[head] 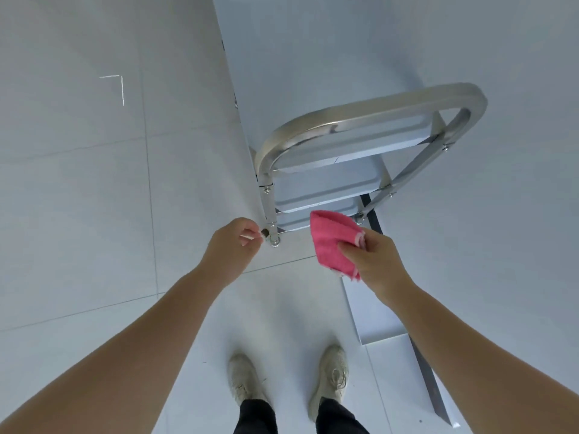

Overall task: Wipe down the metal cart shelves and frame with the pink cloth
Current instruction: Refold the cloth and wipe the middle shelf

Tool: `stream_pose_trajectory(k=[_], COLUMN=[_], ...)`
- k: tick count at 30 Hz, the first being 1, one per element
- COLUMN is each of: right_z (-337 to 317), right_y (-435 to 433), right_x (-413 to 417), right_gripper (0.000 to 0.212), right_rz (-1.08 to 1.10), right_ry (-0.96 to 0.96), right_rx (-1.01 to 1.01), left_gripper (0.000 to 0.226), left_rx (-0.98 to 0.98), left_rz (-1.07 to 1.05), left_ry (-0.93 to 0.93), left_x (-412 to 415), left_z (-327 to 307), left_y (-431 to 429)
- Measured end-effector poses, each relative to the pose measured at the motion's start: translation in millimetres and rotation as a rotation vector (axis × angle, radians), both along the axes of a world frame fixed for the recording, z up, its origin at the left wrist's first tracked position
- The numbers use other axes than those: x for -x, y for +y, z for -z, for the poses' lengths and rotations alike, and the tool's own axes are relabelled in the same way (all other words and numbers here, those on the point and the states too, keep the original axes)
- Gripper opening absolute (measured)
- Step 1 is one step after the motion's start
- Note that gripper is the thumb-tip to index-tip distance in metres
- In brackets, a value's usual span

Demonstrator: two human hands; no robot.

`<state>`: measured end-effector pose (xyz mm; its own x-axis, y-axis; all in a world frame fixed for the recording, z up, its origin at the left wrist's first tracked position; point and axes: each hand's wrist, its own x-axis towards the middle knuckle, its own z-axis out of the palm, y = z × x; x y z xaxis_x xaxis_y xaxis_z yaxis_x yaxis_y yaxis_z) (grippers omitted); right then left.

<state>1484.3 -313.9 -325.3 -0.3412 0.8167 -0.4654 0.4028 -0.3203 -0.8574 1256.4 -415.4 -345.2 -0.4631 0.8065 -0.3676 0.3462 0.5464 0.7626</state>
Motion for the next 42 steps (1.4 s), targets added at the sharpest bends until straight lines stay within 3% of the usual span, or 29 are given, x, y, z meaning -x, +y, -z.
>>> stream_pose_trajectory(k=[9, 14, 16, 18, 22, 25, 34, 37, 40, 42], right_z=[160, 227, 241, 245, 241, 213, 148, 130, 123, 131], right_y=[32, 54, 65, 73, 80, 87, 151, 170, 188, 201], right_x=[46, 66, 69, 67, 48, 23, -7, 6, 23, 27], right_gripper=[0.009, 0.032, 0.027, 0.016, 0.016, 0.019, 0.036, 0.025, 0.056, 0.063], right_rz=[0.029, 0.07, 0.103, 0.155, 0.348, 0.531, 0.938, 0.903, 0.708, 0.625], right_ry=[0.124, 0.199, 0.227, 0.239, 0.32, 0.308, 0.442, 0.376, 0.262, 0.218], right_rx=[-0.117, -0.219, -0.271, -0.324, -0.352, -0.36, -0.655, -0.778, -0.805, -0.86], left_gripper=[0.051, 0.018, 0.012, 0.013, 0.009, 0.007, 0.011, 0.011, 0.011, 0.011], left_rx=[-0.134, -0.382, -0.463, -0.524, -0.521, -0.475, -0.485, -0.477, -0.462, -0.473], left_rz=[0.046, 0.087, 0.096, 0.122, 0.114, 0.102, 0.119, 0.128, 0.149, 0.149], left_ry=[0.089, 0.03, 0.009, 0.005, 0.035, 0.086, 0.073, 0.058, 0.062, 0.056], left_x=[40, 37, 35, 34, 34, 32, 36, 36, 37, 39], left_z=[136, 170, 180, 187, 191, 186, 186, 183, 181, 182], left_y=[59, 82, 85, 87, 87, 85, 90, 91, 93, 93])
